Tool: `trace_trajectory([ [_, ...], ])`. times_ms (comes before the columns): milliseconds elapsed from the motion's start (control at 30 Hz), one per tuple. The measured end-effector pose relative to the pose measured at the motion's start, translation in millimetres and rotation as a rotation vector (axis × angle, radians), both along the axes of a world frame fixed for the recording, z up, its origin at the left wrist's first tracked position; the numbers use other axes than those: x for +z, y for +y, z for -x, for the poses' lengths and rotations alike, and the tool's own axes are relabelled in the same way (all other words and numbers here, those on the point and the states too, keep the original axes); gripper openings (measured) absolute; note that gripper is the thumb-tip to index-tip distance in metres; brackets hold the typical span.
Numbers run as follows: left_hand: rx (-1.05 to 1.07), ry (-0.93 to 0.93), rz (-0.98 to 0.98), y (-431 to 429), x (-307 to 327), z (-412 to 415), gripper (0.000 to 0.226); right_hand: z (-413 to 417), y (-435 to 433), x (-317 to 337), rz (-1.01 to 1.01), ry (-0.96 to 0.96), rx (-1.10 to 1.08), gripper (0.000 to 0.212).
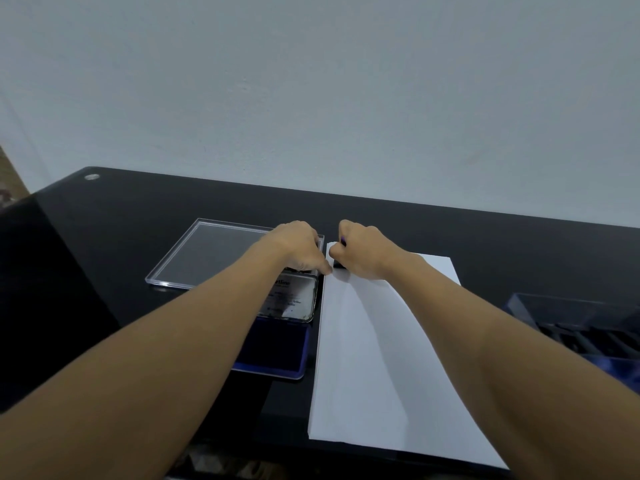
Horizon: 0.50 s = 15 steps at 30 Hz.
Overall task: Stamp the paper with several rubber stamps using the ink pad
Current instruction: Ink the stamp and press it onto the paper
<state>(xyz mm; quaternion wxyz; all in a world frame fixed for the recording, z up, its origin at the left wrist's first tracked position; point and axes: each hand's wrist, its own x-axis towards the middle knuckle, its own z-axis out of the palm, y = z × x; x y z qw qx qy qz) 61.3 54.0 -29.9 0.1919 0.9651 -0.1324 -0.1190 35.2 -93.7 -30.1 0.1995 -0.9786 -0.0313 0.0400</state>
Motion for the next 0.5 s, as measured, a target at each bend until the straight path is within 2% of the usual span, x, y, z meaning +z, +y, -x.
trace_trajectory([
  [300,-0.003,-0.006,-0.01,-0.7,0.3,0.0,0.036,-2.4,-1.4,-3.4,0.002,-0.01,-0.004,0.023],
  [433,-0.002,-0.002,-0.007,-0.4,0.2,1.1,0.051,-2.0,-1.3,-2.7,-0.005,-0.009,0.0,0.024],
  [500,-0.005,0.0,-0.01,-0.6,0.8,1.7,0.049,-2.2,-1.1,-2.7,-0.009,-0.007,0.001,0.024],
])
